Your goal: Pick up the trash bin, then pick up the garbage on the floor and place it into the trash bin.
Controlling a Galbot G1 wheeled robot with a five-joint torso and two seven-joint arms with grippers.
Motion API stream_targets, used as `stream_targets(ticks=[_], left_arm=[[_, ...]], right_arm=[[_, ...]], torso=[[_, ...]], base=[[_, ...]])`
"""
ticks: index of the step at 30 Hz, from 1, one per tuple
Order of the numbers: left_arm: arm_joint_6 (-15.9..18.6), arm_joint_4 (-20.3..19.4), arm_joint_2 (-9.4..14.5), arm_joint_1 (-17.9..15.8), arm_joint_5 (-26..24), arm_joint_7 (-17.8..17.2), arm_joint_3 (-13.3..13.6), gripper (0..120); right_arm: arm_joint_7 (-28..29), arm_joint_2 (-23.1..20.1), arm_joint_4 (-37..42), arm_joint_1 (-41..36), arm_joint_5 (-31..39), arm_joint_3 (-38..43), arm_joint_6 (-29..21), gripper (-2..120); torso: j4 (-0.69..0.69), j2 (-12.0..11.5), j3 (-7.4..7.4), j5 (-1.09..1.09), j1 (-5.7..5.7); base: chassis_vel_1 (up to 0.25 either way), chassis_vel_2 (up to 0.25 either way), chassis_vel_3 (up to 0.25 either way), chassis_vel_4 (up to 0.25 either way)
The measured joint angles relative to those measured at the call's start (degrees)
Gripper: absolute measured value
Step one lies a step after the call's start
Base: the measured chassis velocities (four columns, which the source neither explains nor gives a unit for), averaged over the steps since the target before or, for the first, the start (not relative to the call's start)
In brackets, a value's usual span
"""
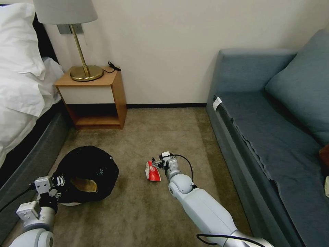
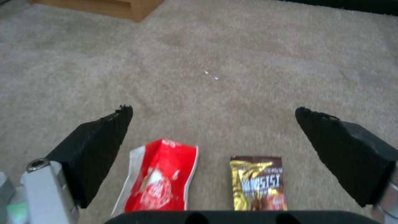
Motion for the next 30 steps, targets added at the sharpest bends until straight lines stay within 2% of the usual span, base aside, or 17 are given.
stream_targets(ticks=[18,30], left_arm=[[0.0,0.6,0.2,-0.6,0.7,0.0,1.1,4],[0.3,-1.6,0.2,0.5,0.9,-0.1,0.6,4]], right_arm=[[-0.6,-0.3,-0.3,-0.7,-0.9,-1.2,0.0,100],[-1.5,-0.5,-0.4,-1.0,-1.6,-5.1,-0.1,100]], torso=[[0.01,0.0,0.00,0.00,0.00],[0.00,0.0,0.00,0.00,0.00]], base=[[-0.088,0.091,0.094,-0.096],[-0.084,0.082,0.077,-0.078]])
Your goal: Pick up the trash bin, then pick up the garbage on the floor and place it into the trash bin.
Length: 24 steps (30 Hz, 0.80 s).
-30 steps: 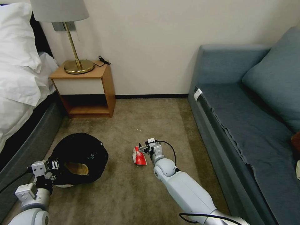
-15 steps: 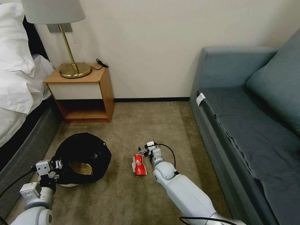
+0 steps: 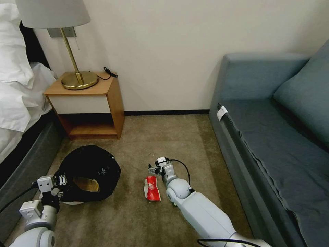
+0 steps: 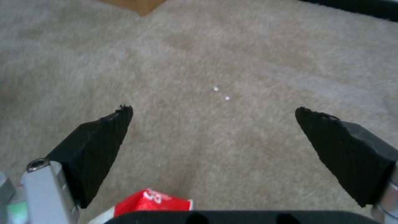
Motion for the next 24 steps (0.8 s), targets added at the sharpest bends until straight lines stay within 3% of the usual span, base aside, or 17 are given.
stream_targets(ticks=[8,16,24], left_arm=[[0.3,-1.9,-0.4,0.8,0.0,-1.0,0.0,4],[0.3,-4.2,-1.8,1.5,0.1,-2.1,0.5,4],[-0.1,-5.4,-2.5,1.8,-0.1,-2.9,0.8,4]], right_arm=[[-1.1,-1.0,2.4,-1.5,1.5,-4.7,-2.9,100],[-1.6,-2.6,6.4,-1.8,7.2,-10.0,-9.3,100],[-1.8,-2.4,6.8,-4.1,7.7,-11.5,-10.3,100]], torso=[[0.00,0.0,0.00,0.00,0.00],[0.00,0.0,0.00,0.00,0.00],[0.00,0.0,0.00,0.00,0.00]], base=[[-0.036,0.047,0.046,-0.039],[0.000,0.000,0.000,0.000],[0.000,0.000,0.000,0.000]])
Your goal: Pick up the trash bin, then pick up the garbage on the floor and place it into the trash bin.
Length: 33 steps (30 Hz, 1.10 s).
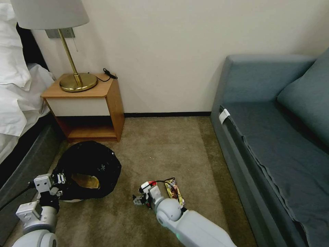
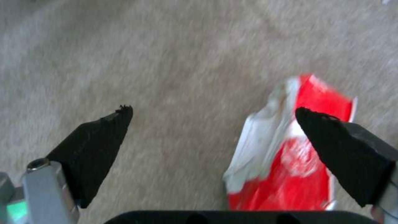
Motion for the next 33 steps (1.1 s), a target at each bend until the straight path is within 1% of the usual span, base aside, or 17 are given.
stream_targets(ticks=[4,8,11,15,17,18,19,21,22,23,24,25,27,29,31,32,33], left_arm=[[0.0,-0.8,-0.2,0.1,-0.1,-0.1,0.1,4],[0.0,-1.8,-0.5,0.4,-0.1,-0.2,0.3,4],[0.0,-2.4,-0.5,0.7,-0.1,-0.2,0.3,4],[0.0,-2.4,-0.5,0.8,-0.1,-0.1,0.1,4],[0.0,-2.6,-0.5,0.8,-0.1,-0.1,0.1,4],[0.0,-2.7,-0.4,0.8,-0.1,-0.1,0.0,4],[0.0,-2.7,-0.4,0.8,-0.1,-0.1,0.0,4],[0.0,-2.7,-0.2,0.8,-0.3,-0.1,-0.3,4],[0.0,-2.7,-0.2,0.8,-0.3,-0.1,-0.3,4],[0.0,-2.8,-0.1,0.8,-0.4,-0.1,-0.3,4],[0.0,-2.8,-0.1,0.8,-0.4,-0.1,-0.3,4],[0.0,-2.8,-0.1,0.8,-0.4,-0.1,-0.3,4],[0.0,-2.9,-0.1,0.9,-0.4,0.0,-0.4,4],[0.0,-2.9,-0.1,0.9,-0.5,0.0,-0.5,4],[-0.1,-2.9,-0.1,1.1,-0.5,0.1,-0.5,4],[-0.1,-2.9,-0.1,1.1,-0.5,0.1,-0.5,4],[-0.1,-3.0,-0.2,1.1,-0.5,0.1,-0.5,4]], right_arm=[[-0.1,0.0,-0.6,-0.7,-0.4,-0.4,0.3,100],[-0.7,0.2,-2.3,-1.2,-2.1,-0.5,2.0,100],[-1.3,1.0,-5.4,-0.6,-3.9,0.1,4.1,100],[-1.5,1.4,-7.0,-0.2,-4.6,0.3,5.0,100],[-1.7,1.8,-8.9,0.2,-5.7,0.3,6.4,100],[-1.7,2.1,-9.8,0.3,-6.1,0.4,7.0,98],[-1.7,2.1,-9.8,0.3,-6.1,0.4,7.0,98],[-1.8,2.4,-10.7,0.4,-6.4,0.6,7.6,88],[-1.8,2.4,-10.7,0.4,-6.4,0.6,7.6,88],[-2.3,2.5,-11.2,0.5,-6.8,0.8,8.2,81],[-2.5,2.6,-11.5,0.5,-7.0,1.0,8.4,78],[-2.5,2.6,-11.5,0.5,-7.0,1.0,8.4,78],[-2.9,3.0,-12.4,0.3,-7.5,1.4,8.9,66],[-3.0,3.0,-12.5,0.3,-7.6,1.4,9.0,64],[-3.4,3.1,-13.2,0.0,-8.2,1.8,9.4,50],[-3.4,3.1,-13.2,0.0,-8.2,1.8,9.4,50],[-3.6,3.4,-13.6,-0.2,-8.7,2.2,9.7,43]], torso=[[0.00,0.0,0.00,0.00,0.00],[0.00,0.0,0.00,0.00,0.00],[0.00,0.0,0.00,0.00,0.00],[0.00,0.0,0.00,0.00,0.00],[0.00,0.0,0.00,0.00,0.00],[0.00,0.0,0.00,0.00,0.00],[0.00,0.0,0.00,0.00,0.00],[0.00,0.0,0.00,0.00,0.00],[0.00,0.0,0.00,0.00,0.00],[0.00,0.0,0.00,0.00,0.00],[0.00,0.0,0.00,0.00,0.00],[0.00,0.0,0.00,0.00,0.00],[0.00,0.0,0.00,0.00,0.00],[0.00,0.0,0.00,0.00,0.00],[0.00,0.0,0.00,0.00,0.00],[0.00,0.0,0.00,0.00,0.00],[0.00,0.0,0.00,0.00,0.00]], base=[[0.000,0.000,0.000,0.000],[0.000,0.000,0.000,0.000],[0.000,0.000,0.000,0.000],[0.000,0.000,0.000,0.000],[0.000,0.000,0.000,0.000],[0.000,0.000,0.000,0.000],[0.000,0.000,0.000,0.000],[0.000,0.000,0.000,0.000],[0.000,0.000,0.000,0.000],[0.000,0.000,0.000,0.000],[0.000,0.000,0.000,0.000],[0.000,0.000,0.000,0.000],[0.000,0.000,0.000,0.000],[0.000,0.000,0.000,0.000],[0.000,0.000,0.000,0.000],[0.000,0.000,0.000,0.000],[0.000,0.000,0.000,0.000]])
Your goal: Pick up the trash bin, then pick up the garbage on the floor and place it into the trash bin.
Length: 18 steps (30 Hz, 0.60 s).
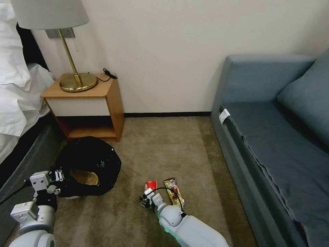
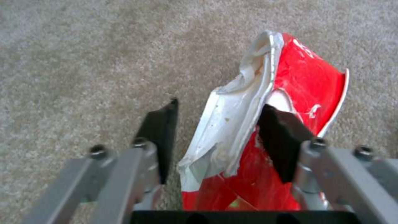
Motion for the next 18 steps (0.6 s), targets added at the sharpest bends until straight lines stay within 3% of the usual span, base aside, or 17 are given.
stream_targets(ticks=[2,4,12,18], left_arm=[[0.0,0.0,0.0,0.0,0.0,0.0,0.0,4],[0.0,-0.4,-0.1,0.1,0.0,0.1,0.1,4],[-0.3,-0.4,0.0,0.4,0.0,0.2,-0.1,4],[-1.1,-0.3,0.0,0.7,0.0,0.3,0.0,4]], right_arm=[[0.0,0.1,-0.1,0.0,-0.2,0.1,0.1,42],[-0.2,0.3,-0.5,-0.2,-0.8,0.6,0.5,28],[-0.4,0.6,-0.6,-0.2,-1.2,1.4,1.1,0],[-0.6,0.6,-0.7,-0.5,-1.5,1.9,1.8,0]], torso=[[0.00,0.0,0.00,0.00,0.00],[0.00,0.0,0.00,0.00,0.00],[0.00,0.0,0.00,0.00,0.00],[0.00,0.0,0.00,0.00,0.00]], base=[[0.000,0.000,0.000,0.000],[0.000,0.000,0.000,0.000],[0.000,0.000,0.000,0.000],[0.000,0.000,0.000,0.000]])
